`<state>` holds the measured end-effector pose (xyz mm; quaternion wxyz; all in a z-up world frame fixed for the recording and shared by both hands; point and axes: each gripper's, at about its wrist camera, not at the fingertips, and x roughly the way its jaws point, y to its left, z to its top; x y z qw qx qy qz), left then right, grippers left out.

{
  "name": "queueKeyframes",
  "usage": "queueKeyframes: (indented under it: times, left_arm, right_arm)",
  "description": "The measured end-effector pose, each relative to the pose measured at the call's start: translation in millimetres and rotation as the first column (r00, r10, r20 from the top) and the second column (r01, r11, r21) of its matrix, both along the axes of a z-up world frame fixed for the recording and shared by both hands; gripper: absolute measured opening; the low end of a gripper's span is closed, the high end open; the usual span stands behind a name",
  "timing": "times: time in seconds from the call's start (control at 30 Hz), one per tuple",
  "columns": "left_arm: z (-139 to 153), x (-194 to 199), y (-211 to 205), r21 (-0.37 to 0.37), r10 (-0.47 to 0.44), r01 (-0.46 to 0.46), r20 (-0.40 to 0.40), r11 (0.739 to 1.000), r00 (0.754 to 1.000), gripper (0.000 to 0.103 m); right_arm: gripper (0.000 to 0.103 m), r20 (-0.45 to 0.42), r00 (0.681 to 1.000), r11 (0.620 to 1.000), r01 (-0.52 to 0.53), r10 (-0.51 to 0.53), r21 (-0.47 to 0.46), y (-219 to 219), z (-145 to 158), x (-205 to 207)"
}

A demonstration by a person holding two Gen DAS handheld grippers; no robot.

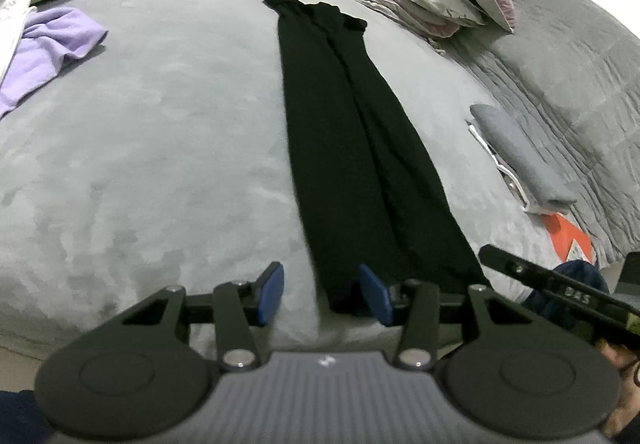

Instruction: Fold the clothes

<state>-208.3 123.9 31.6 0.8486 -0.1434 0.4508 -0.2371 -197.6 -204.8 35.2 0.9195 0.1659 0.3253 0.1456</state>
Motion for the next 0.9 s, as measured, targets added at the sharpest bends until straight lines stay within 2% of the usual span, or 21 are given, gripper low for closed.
queueKeyframes:
  times: [0.07,0.17,0.3,0.37,0.4,0.6,0.7,0.9]
  left_arm:
    - [-1.2,0.2,-5.0,0.019,-0.005,0.005,0.003,1.000,1.000,0.043]
    - [-3.2,2.4,-10.8,0.036,-0.016,0.016,-0.005,0.999,1.000,0.042]
    - [-4.8,4.2,-18.4,0.056,-0.028,0.028,-0.007,0.998,1.000,0.010]
    - [-4.8,3.3,-23.3,0.074,-0.034,0.034,0.005,0.997,0.999,0.010]
    - [-5.0,2.6,-25.6,0.083,-0.039,0.038,0.010,0.996,0.999,0.009]
    - [0.7,-5.8,-18.7,0.073,-0.018,0.017,0.016,0.997,1.000,0.008]
    - [6.8,-12.1,-11.9,0.060,-0.010,0.008,0.030,0.998,1.000,0.007]
    - [16.2,-34.8,-14.3,0.041,-0.045,0.042,0.056,0.998,0.997,0.007]
  right_arm:
    - [0.039,-0.028,0.999,1.000,0.023,-0.023,0.008,-5.7,-4.5,1.3]
    - [0.040,-0.069,0.996,0.998,0.058,-0.057,0.020,-14.2,-11.4,3.3]
    - [0.040,-0.112,0.994,0.999,-0.002,0.007,0.052,-9.8,-21.5,9.3]
    - [0.025,-0.093,0.996,1.000,-0.011,0.012,0.013,-3.6,-22.6,8.4]
    - [0.011,-0.096,0.995,1.000,-0.007,0.007,0.003,-2.5,-22.6,8.2]
    - [0.008,-0.063,0.998,0.995,0.016,-0.010,0.103,-18.6,-10.1,2.6]
    - [0.008,-0.043,0.999,0.994,-0.006,0.011,0.112,-18.4,-1.2,-3.1]
    - [0.007,-0.058,0.998,0.994,-0.015,0.021,0.112,-17.0,1.6,-14.1]
